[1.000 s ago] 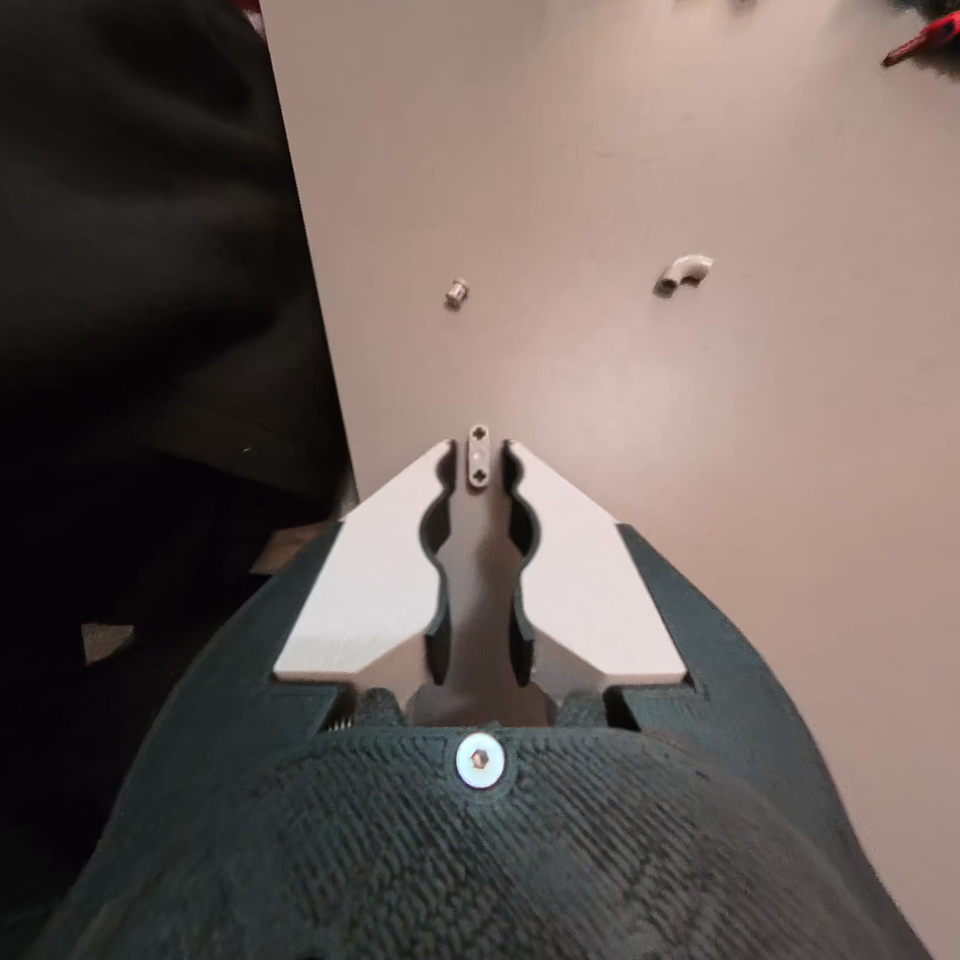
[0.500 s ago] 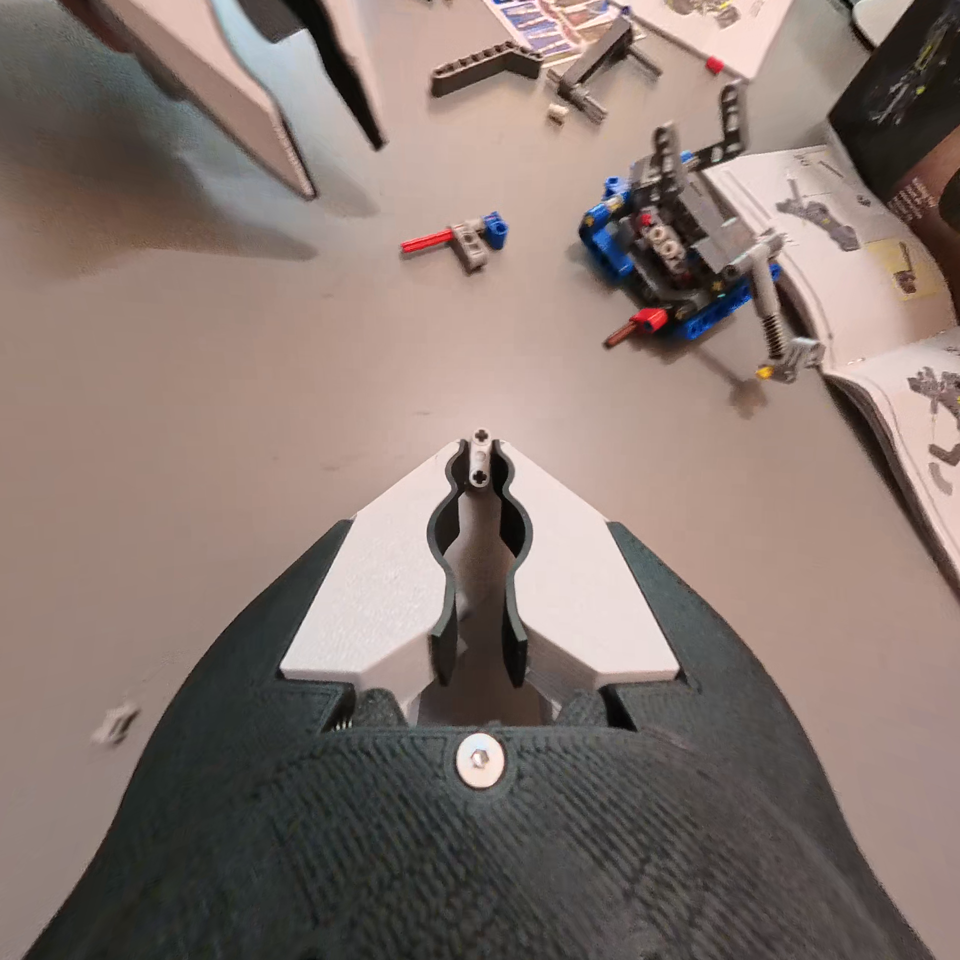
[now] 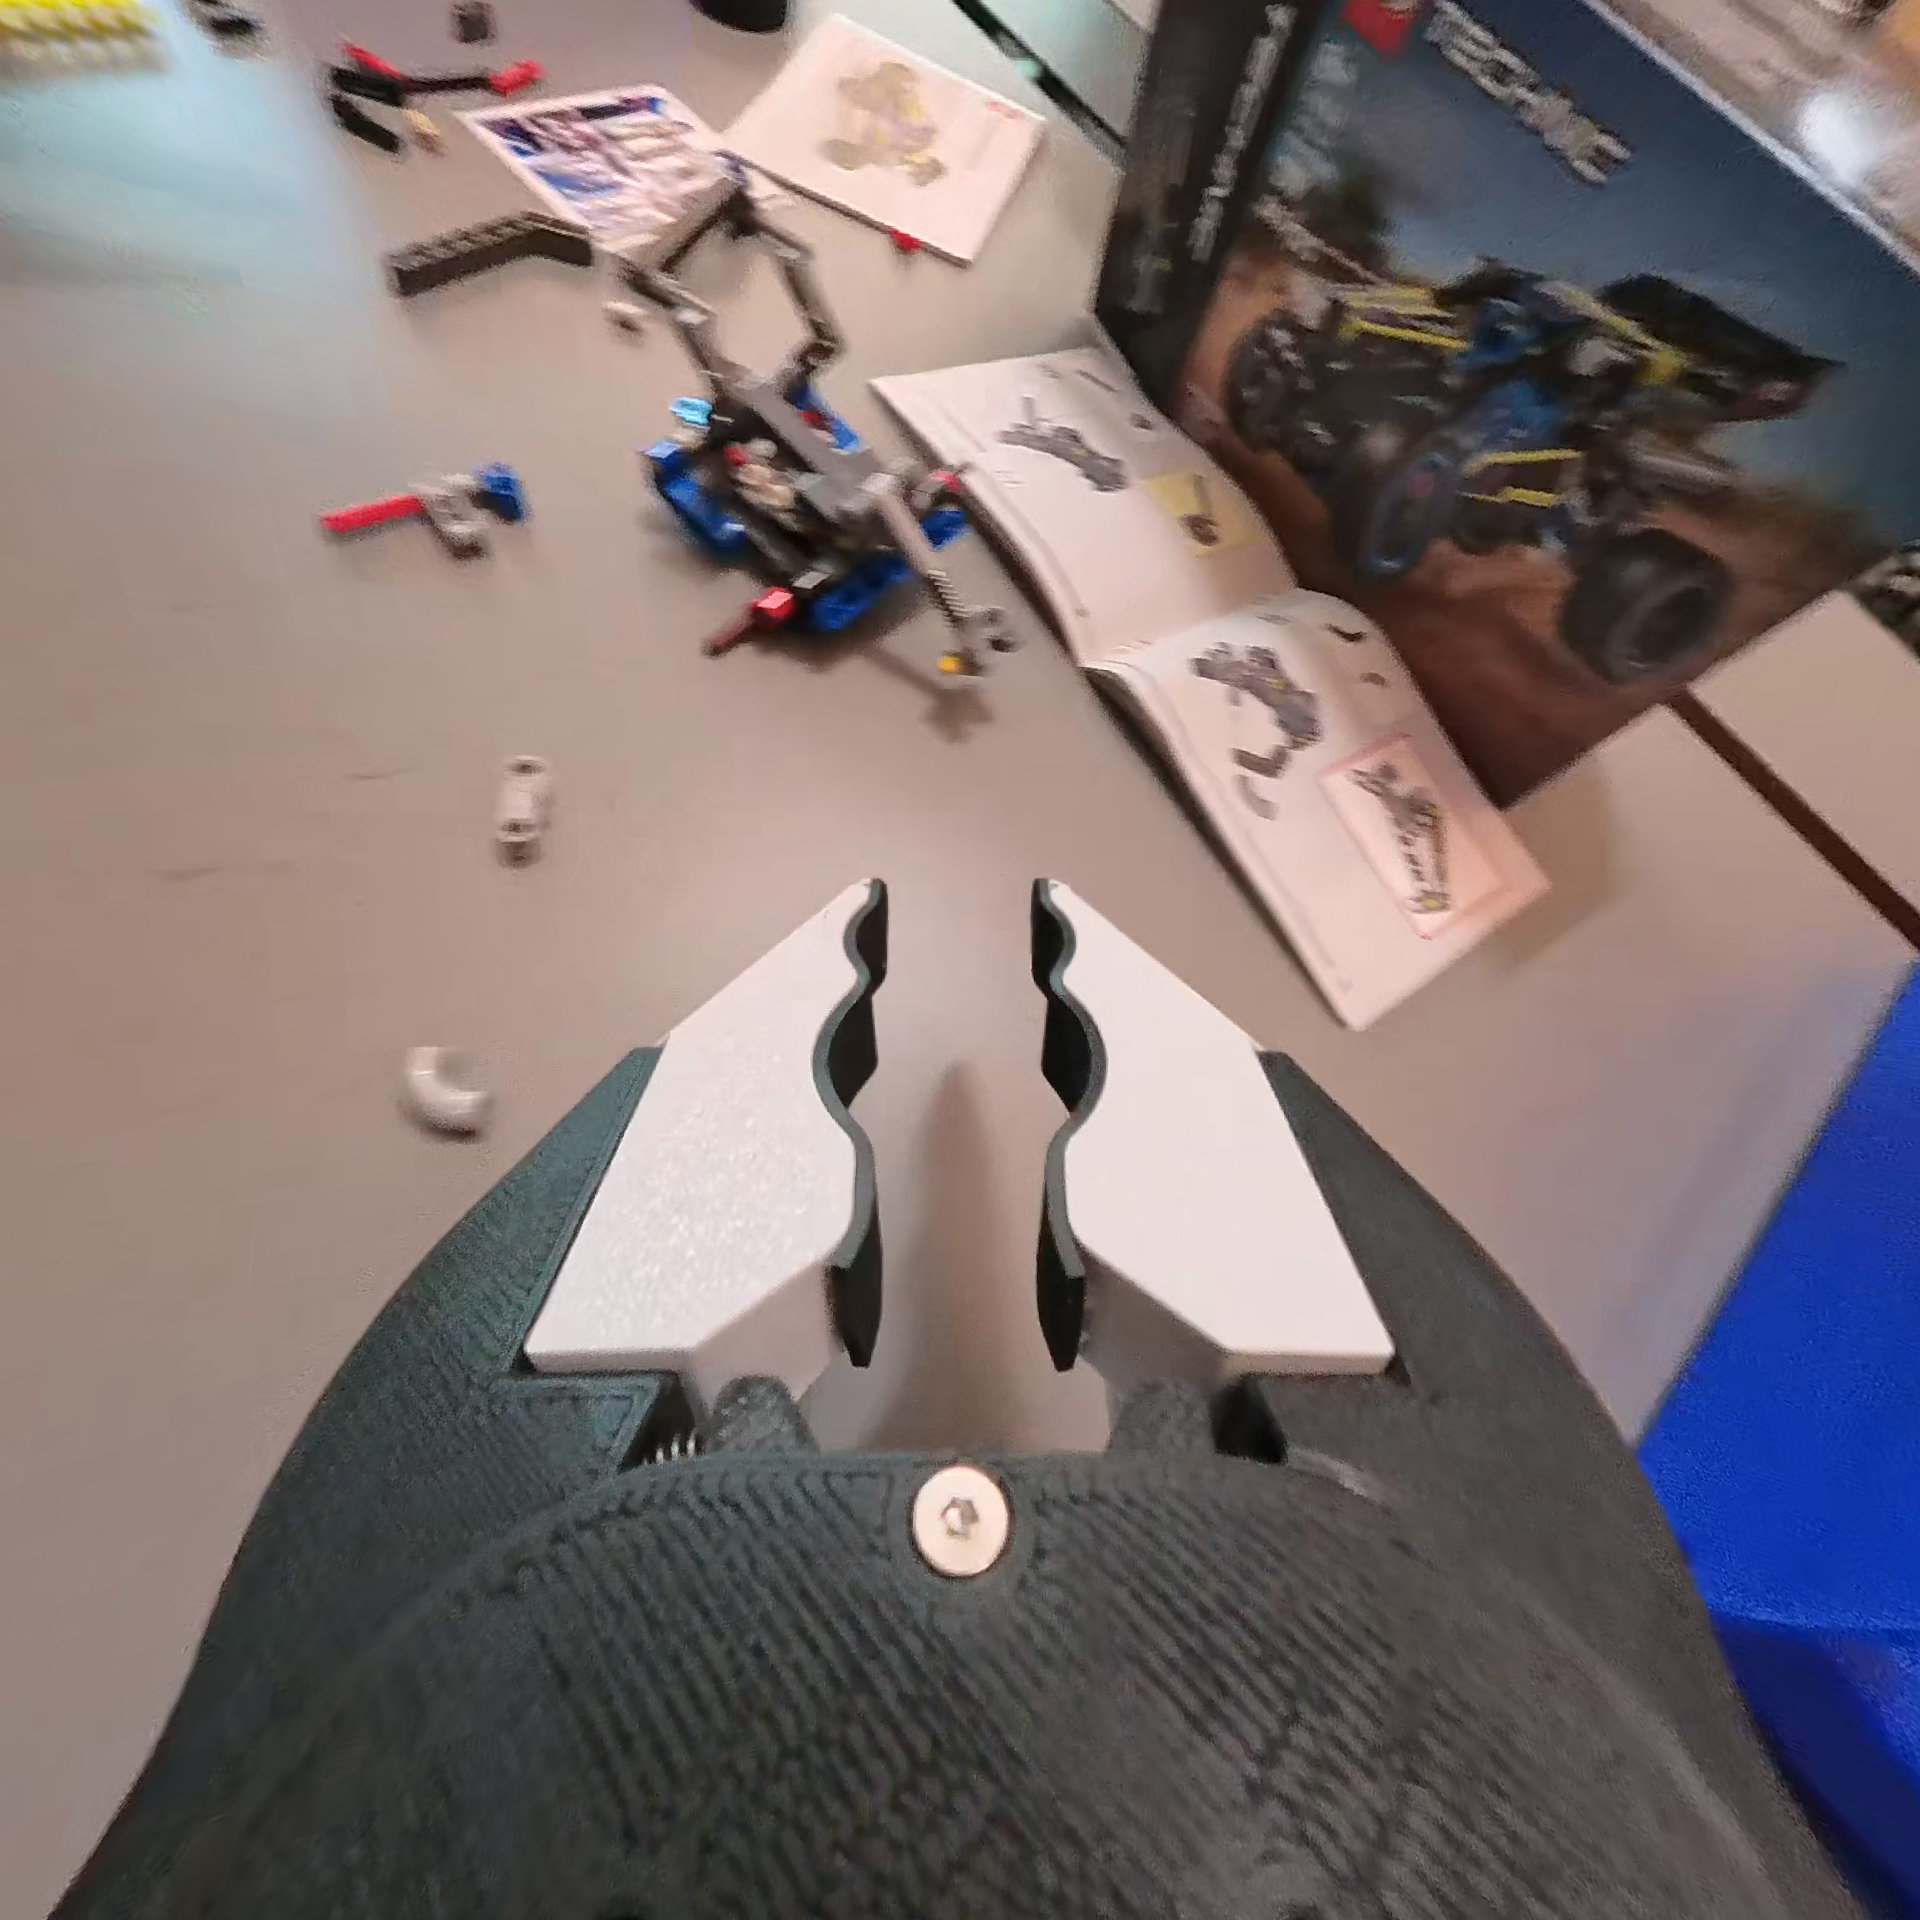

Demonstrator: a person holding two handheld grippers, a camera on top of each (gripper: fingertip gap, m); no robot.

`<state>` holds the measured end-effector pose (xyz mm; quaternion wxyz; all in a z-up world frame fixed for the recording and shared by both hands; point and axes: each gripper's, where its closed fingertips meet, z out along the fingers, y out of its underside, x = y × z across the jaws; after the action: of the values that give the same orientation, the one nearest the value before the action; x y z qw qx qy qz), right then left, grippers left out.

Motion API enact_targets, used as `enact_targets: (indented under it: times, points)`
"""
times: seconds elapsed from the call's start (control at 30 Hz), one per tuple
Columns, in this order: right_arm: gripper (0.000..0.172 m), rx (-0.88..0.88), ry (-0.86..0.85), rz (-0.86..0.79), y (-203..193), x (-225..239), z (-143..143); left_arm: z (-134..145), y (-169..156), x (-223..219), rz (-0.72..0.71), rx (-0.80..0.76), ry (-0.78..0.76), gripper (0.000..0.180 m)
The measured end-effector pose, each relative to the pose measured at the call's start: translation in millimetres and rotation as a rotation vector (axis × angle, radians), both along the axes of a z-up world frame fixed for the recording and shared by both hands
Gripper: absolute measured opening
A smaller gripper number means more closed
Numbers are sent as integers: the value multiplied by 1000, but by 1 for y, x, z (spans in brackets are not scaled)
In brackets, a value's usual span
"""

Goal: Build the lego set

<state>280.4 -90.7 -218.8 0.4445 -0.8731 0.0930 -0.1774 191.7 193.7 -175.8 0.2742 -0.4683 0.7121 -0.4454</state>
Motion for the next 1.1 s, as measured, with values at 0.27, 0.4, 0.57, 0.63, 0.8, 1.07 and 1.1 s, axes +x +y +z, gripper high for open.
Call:
enact_targets:
  times: [0.27,0.4,0.57,0.63,0.8,1.07,1.1]
  points:
    - [25,219,-72,-59,-6,66,50,84,136,-30,367,-223,-323,32]
    - [28,290,-84,-102,-19,91,72,100,182,-69,483,-145,-394,31]
    - [24,206,-54,-97,-9,111,41,109,213,-102,591,-135,-419,30]
    - [22,159,-65,-127,-5,123,25,109,218,-108,616,-121,-413,29]
    - [16,78,-113,-115,9,133,8,100,214,-110,617,-67,-348,29]
    - [9,-262,-257,57,34,131,-39,49,150,-49,428,-144,-212,26]
    - [0,-338,-296,46,27,135,-49,38,137,-38,393,-140,-171,27]
